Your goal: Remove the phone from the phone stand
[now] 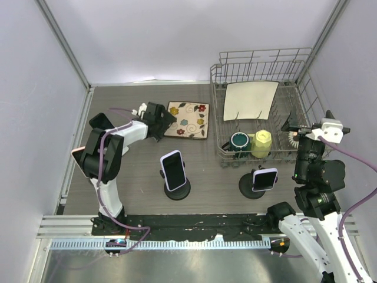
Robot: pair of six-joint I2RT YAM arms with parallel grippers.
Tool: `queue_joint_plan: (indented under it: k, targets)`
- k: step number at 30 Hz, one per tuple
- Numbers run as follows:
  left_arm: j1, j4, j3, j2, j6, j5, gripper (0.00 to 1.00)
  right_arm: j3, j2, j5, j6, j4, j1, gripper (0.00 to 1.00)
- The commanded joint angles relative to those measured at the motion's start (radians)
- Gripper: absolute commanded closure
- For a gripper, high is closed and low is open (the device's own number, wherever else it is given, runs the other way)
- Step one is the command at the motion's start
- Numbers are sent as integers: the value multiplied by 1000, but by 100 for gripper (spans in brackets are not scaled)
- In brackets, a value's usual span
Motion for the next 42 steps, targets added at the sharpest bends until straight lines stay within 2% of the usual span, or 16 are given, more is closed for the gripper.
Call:
queue_joint_plan:
  k: [1, 6, 10, 14, 16, 20, 26, 33, 42]
  targets:
    - [5, 58, 150, 132, 44, 89, 0, 50, 16, 34, -33, 2, 5, 2]
    - [5, 61, 276, 221, 55, 117, 0, 62, 27, 45, -41, -10, 5, 2]
    - [22, 38, 338, 227, 91, 113, 0, 77, 36, 39, -38, -33, 5, 2]
    - [42, 29, 306, 154, 180, 72, 0, 92, 39, 30, -33, -55, 5, 2]
    - [45, -3, 287, 101, 271, 55, 0, 94, 39, 28, -24, -55, 5, 2]
    - [37, -9, 208, 23, 366, 112, 0, 97, 44, 22, -15, -55, 5, 2]
    - [-50, -15, 119, -40, 512, 172, 0, 100, 62, 2, -4, -53, 5, 2]
    - [-106, 24, 128, 21, 556, 250, 0, 108, 72, -16, 5, -69, 5, 2]
    - [-95, 17, 261, 169, 567, 215, 0, 119, 52, 1, -3, -102, 5, 2]
